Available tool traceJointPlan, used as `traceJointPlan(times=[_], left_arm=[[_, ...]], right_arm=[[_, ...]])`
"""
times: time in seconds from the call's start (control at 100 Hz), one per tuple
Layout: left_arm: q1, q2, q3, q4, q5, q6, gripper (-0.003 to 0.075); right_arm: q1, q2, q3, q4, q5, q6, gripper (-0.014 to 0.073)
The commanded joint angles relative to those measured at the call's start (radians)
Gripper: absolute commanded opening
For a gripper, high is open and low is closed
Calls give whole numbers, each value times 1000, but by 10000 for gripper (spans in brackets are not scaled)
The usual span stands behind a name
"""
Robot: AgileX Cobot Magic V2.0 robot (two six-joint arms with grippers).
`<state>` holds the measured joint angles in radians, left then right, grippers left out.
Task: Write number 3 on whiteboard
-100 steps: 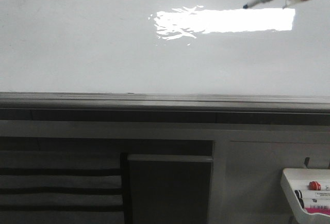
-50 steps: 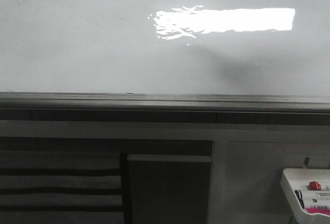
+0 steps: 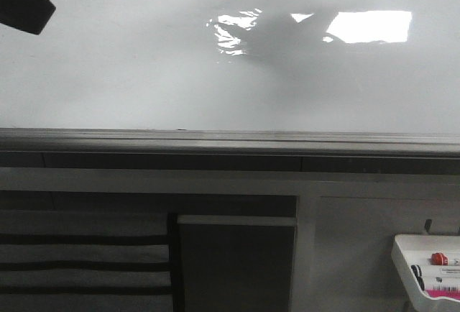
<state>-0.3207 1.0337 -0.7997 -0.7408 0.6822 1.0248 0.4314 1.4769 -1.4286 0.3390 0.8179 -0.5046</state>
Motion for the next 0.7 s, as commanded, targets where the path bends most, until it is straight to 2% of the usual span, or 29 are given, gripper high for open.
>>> traceJointPlan(times=[0.0,0.18,0.29,0.41,0.5,0.59,0.69], left_arm=[[3,-11,-26,-49,-20,-10,365],[3,-26,-34,-68,-24,-10,365],[3,-37,-35,-70,-24,-10,365],[3,-51,-35,-70,-30,-10,365],[3,-57,-35,-70,-54,-8,365],[3,-63,-37,-70,-63,-8,365],[3,-63,-37,-70,-63,-8,365]], right_arm=[[2,-13,-41,-43,-42,21,-53],[0,2,-41,-79,-52,27,-53],[-37,-10,-39,-159,-31,136,-53],[-61,-36,26,-152,7,136,-53],[-31,-46,112,-60,-83,107,-53],[15,-26,149,-57,-185,102,-53],[7,-25,149,-59,-198,104,-53]])
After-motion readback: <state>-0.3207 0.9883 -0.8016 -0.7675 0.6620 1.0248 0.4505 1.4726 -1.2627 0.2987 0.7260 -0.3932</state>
